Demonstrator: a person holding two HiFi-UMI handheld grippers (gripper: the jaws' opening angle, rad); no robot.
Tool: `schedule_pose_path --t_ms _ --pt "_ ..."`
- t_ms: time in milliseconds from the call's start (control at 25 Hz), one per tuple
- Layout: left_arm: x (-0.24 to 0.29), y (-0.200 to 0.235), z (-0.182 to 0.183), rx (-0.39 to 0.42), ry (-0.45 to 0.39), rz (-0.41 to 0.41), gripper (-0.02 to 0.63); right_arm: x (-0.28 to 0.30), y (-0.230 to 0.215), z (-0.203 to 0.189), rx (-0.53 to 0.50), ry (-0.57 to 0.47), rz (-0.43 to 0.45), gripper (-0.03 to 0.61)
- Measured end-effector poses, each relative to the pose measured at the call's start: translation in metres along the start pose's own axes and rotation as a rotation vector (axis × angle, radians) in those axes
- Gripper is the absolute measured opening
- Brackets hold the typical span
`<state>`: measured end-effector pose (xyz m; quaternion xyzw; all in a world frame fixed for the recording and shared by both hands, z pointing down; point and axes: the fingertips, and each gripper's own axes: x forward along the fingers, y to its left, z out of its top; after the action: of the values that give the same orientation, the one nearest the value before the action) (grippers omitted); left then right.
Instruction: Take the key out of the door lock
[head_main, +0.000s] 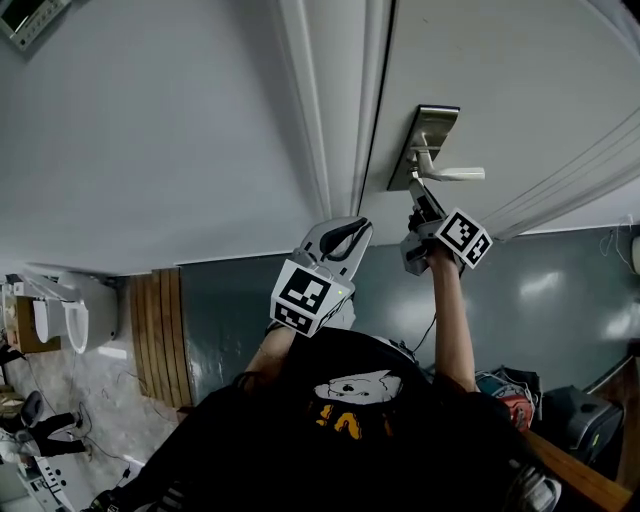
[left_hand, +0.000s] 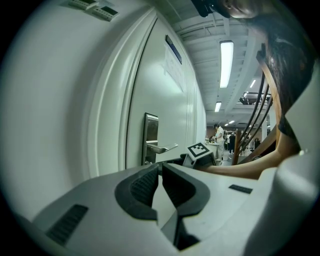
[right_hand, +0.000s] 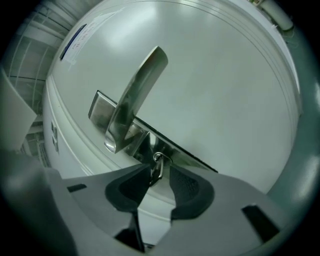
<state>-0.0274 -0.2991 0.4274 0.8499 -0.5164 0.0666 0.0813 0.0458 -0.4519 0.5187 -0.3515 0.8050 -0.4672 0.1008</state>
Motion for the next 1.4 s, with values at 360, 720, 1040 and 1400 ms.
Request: schedule_pose_path --t_ms 360,720,1040,1400 --pt "0.002 0.000 -0.008 -0.005 0.020 -0.013 0.015 0.001 0.002 0.000 0.152 -0.062 0.039 0.048" --pt "-0.004 0.003 -0.011 -0.016 0.032 -0.013 0.015 -0.004 -0.002 -0.001 0.428 -0.148 0.084 0.021" --pt "-0.003 0.008 -0.008 -0.011 0.028 -0.011 0.015 -0.011 -0.001 -0.005 0.476 -0.168 0.079 0.020" --pt "-0.003 0.002 -0.008 -0.007 0.022 -0.026 0.015 -0.044 0.005 -0.023 0.460 -0.155 0.110 0.020"
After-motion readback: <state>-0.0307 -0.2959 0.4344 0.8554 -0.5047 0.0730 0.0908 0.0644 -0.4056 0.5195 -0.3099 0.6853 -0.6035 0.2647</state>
